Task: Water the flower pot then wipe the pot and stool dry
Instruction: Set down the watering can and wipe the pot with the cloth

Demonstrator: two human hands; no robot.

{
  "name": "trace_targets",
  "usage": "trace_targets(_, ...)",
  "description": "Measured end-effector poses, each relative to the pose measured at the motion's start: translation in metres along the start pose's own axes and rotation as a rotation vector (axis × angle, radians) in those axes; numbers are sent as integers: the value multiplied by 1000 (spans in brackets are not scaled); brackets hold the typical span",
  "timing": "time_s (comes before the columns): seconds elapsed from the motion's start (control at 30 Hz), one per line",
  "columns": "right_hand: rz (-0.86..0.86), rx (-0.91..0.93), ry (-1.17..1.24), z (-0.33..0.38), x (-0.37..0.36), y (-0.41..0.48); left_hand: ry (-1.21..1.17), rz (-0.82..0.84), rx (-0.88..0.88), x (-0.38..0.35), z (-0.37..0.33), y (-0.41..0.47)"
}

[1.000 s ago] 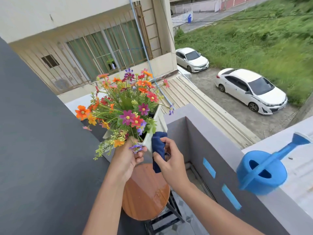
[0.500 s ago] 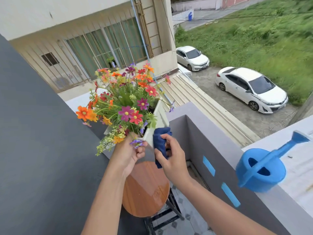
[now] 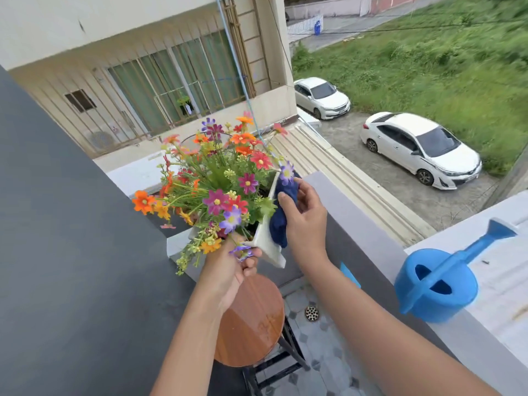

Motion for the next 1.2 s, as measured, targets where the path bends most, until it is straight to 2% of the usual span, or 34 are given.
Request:
trace_targets(0.1, -59, -34, -150, -9, 10, 23, -20, 31, 8, -2, -2, -2)
trace_targets(0.27, -102, -261, -221, -52, 29, 37, -5, 12, -36, 5, -7, 2)
trace_targets(0.4, -91, -196, -211, -44, 16, 4, -2, -2, -54, 1, -7, 3)
trace_targets(0.5, 19, -86, -252, -24, -2, -23, 20, -40, -49, 6, -3, 5)
trace_targets(0.67, 142, -71, -162, -3, -19, -42, 58, -51, -71, 13, -1, 9)
trace_targets(0.8, 82, -42, -105, 5, -17, -25, 43, -22, -52, 11, -2, 5)
trace_targets(0.97, -24, -101, -229, -18, -1, 19, 22, 2, -86, 9, -9, -3)
trace_targets(1.1, -15, -209, -274, -40, 7, 28, 109, -14, -77, 15, -9, -4)
trace_targets(1.2, -10, -187, -253, -35, 4, 28, 188, -5, -67, 21, -9, -2)
Point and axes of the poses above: each hand's wrist, its own y-axis towards the middle knuckle, its own x-axis out of the back of the hand, z = x × y, the point moved 8 cm from there along y, towards the middle knuckle, and after that the axes turned 14 degrees about -x, right-handed, at the moved point
